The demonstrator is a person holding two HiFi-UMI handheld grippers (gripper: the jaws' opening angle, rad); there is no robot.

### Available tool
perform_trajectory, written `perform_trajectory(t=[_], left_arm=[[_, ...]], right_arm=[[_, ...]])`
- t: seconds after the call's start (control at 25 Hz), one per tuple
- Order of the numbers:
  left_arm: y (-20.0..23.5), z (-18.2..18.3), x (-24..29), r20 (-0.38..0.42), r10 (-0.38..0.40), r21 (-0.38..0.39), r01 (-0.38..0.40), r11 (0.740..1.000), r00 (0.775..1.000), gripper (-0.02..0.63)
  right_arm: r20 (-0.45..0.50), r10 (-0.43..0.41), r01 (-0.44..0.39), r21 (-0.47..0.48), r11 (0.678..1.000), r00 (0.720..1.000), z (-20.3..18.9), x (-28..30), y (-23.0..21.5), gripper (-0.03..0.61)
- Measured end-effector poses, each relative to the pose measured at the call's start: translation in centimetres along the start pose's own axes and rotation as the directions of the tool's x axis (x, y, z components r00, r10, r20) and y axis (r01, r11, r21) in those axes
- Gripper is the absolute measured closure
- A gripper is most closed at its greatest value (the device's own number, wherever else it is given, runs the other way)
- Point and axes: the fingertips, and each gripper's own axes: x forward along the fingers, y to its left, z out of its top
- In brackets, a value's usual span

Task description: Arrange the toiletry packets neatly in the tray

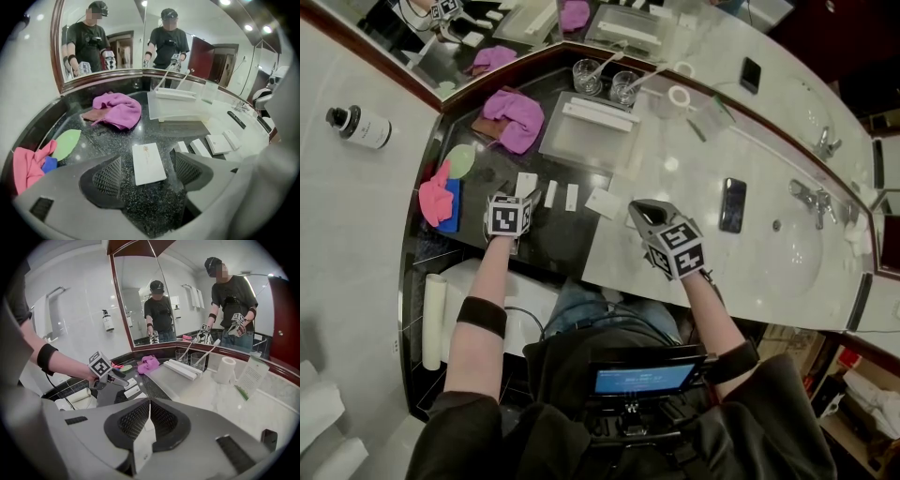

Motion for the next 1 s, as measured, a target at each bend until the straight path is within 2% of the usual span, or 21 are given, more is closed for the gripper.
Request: perform_trajectory(t=[0.16,0.2,0.32,0.44,0.56,1.0], left_arm=[[-1.1,1.7,-2.6,0.074,-0.004,0.042,0.001,0.999,0.997,0.261],[-1.5,2.2,-3.4,0.097,-0.005,0.054,0.000,0.999,0.995,0.282],[-3.0,4.0,-6.3,0.180,-0.012,0.085,-0.004,0.996,0.984,0.381],[-4.8,5.8,-9.3,0.268,-0.022,0.119,-0.010,0.993,0.963,0.515],[-6.7,7.1,-12.0,0.335,-0.053,0.138,0.007,0.990,0.941,0.610],[-12.8,8.2,-17.2,0.445,-0.155,0.099,0.123,0.987,0.882,0.613]], right_arm=[[0.016,0.012,-0.012,-0.009,1.000,1.000,0.3,-0.3,0.3,0.557],[0.024,0.014,-0.014,-0.014,1.000,1.000,0.5,-0.3,0.3,0.557],[0.046,0.023,-0.022,-0.026,0.999,0.999,1.2,-0.6,0.4,0.557],[0.064,0.030,-0.028,-0.032,0.999,0.997,1.8,-1.0,0.4,0.557],[0.087,0.039,-0.035,-0.046,0.998,0.995,2.6,-1.3,0.6,0.557],[0.154,0.025,-0.015,-0.068,0.998,0.988,4.2,-3.9,0.7,0.557]])
